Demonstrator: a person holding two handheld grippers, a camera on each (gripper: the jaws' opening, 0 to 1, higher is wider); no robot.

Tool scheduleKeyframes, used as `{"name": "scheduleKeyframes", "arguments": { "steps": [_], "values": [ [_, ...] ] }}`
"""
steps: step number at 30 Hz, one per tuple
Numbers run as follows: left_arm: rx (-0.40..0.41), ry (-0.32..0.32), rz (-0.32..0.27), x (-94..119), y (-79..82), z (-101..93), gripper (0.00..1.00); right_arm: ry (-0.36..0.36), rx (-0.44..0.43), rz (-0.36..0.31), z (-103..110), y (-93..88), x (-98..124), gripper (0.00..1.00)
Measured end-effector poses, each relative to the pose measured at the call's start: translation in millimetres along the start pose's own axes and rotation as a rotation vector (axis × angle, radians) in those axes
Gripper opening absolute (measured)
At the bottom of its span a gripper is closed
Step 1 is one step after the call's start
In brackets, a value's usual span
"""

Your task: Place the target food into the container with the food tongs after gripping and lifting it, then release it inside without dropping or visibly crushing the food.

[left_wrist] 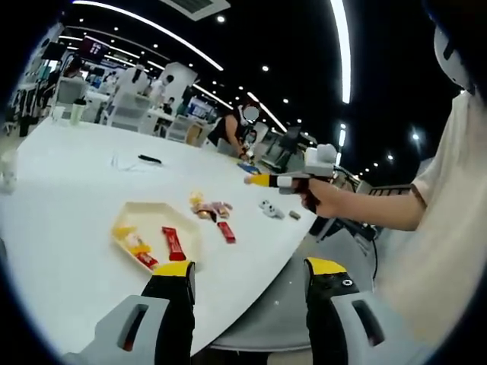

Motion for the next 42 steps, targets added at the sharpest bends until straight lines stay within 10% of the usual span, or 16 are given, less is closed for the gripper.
{"name": "scheduleKeyframes", "arguments": {
  "steps": [23,42],
  "values": [
    [0.020,0.043,-0.010,8,-9.2,-3.5,0.58,-0.057,-0.065,0.010,-19,-15.6,-18,0.29],
    [0.043,0.095,0.015,25,-28.8,-12.1,0.58,-0.088,-0.076,0.153,-36,-77.9,-28,0.29]
  ]
}}
Point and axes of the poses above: the point that each gripper's makers call its tool centre point, and the gripper's own axes: x roughly backward along the fingers, z roughly to its left, y roughly out of its top, the point moved 3 cm from there along x, roughly backward along the fingers, and after that the axes turned 1 degree about -x, right-handed, at the moved point
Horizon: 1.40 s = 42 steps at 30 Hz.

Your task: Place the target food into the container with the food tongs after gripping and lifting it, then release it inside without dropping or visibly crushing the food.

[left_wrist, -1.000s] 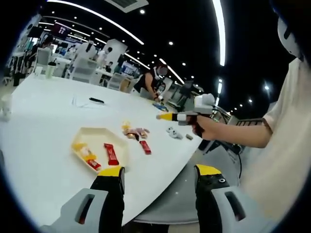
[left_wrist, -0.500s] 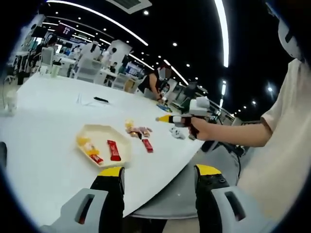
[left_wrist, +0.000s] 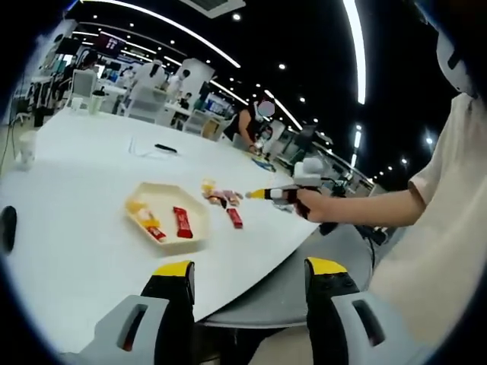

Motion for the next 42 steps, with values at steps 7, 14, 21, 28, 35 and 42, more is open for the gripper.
{"name": "scheduleKeyframes", "arguments": {
  "steps": [7,14,21,28,35,42],
  "values": [
    [0.007,0.037,-0.013,11,-2.0,0.7,0.58,0.007,-0.001,0.046,3,-17.1,-10,0.29],
    [0.015,0.048,-0.005,13,-6.7,1.1,0.58,0.000,0.003,0.058,2,-22.1,-14,0.29],
    [0.019,0.038,-0.006,10,-6.1,-2.4,0.58,-0.027,-0.004,0.088,-3,-33.0,-19,0.30],
    [0.020,0.033,0.005,10,-8.9,-4.1,0.58,-0.023,-0.005,0.112,5,-41.3,-24,0.29],
    [0.023,0.043,0.007,13,-9.3,-0.6,0.58,-0.024,0.004,0.121,4,-44.5,-29,0.30],
    [0.028,0.045,0.011,14,-10.9,-0.2,0.58,-0.031,0.004,0.128,2,-47.2,-31,0.30]
  ]
}}
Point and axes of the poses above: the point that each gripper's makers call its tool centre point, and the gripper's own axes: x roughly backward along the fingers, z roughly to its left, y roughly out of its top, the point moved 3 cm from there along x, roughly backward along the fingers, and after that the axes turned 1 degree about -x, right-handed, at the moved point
